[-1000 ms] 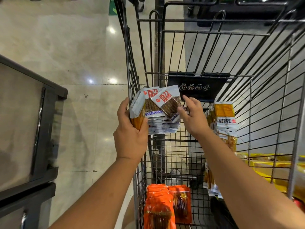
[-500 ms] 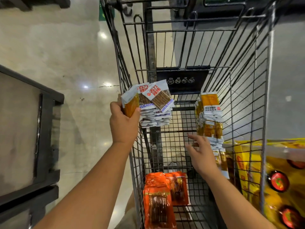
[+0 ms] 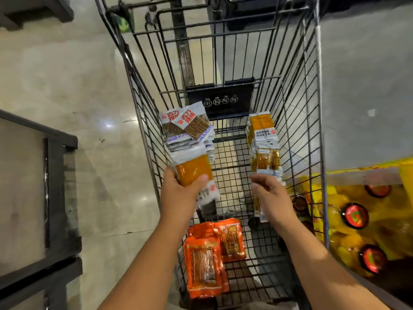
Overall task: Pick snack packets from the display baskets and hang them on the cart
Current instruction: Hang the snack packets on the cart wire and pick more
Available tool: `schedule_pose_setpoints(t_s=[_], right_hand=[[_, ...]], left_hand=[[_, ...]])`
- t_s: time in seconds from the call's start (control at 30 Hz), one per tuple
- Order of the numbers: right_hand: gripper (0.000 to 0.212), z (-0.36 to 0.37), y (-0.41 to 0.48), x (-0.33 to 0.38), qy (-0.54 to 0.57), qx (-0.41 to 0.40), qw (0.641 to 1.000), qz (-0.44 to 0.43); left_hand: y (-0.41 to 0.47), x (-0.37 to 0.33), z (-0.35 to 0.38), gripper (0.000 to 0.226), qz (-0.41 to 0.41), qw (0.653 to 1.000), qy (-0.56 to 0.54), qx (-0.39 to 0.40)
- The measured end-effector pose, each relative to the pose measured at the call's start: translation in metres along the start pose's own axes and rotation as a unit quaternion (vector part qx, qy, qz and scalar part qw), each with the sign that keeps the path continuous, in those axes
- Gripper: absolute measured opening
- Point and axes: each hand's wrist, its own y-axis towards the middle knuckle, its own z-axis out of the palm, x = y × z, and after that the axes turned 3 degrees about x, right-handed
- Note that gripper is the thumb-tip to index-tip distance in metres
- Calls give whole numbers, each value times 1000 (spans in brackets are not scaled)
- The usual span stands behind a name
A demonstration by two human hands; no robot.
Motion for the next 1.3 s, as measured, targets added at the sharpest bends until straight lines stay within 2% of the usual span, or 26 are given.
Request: schedule_pose_setpoints(t_s=[0.07,0.2,0.37,0.47,0.53,0.57,0.67,0.7,0.77,0.8,0.83,0.9,1.0,1.1,1.17,1.23,1.3], right_hand=[[16,-2,-4,4,60,37,997,14],[22,-4,-11,4,117,103,987,43],[35,-16,-16,-25,128,116,983,58],[20,-19,-20,-41,208,115,966,99],[18,-17,-22,-49,208,94,966,120],[19,-16,-23,-54,197,71,970,127],[17,-17,-21,-65,134,-22,981,138],[18,-18,-18,-63,100,-48,984,136],[19,-22,-9,-52,40,-86,988,119],[18,-23,1,-46,9,-99,990,103],[18,-24,11,-38,-21,-109,990,85],[26,-24,37,-22,-66,-125,988,63],[36,-24,76,1,-37,-152,986,55],[25,-18,108,11,-8,-174,981,80],[36,-14,119,-5,-4,-186,981,61],[24,-11,122,-25,-65,-193,979,1],[37,-9,131,-44,-172,-178,969,-10]], left_hand=[[-3,15,16,50,-97,992,-46,64],[-7,40,44,49,-167,978,-50,117],[-5,49,64,45,-171,970,38,169],[-4,45,63,26,-179,954,88,226],[-2,40,59,21,-144,947,172,230],[0,38,54,23,-111,944,230,209],[5,30,31,27,42,940,333,67],[7,28,20,26,107,924,367,16],[13,29,-1,31,201,861,460,-85],[17,31,-11,38,221,833,490,-132],[21,34,-20,47,219,820,502,-164],[30,41,-31,68,184,833,489,-184],[36,53,-35,84,151,887,409,-154],[35,56,-36,86,143,918,338,-151],[35,56,-36,84,123,925,324,-156],[36,55,-37,79,124,927,320,-151],[36,53,-36,73,128,930,309,-155]])
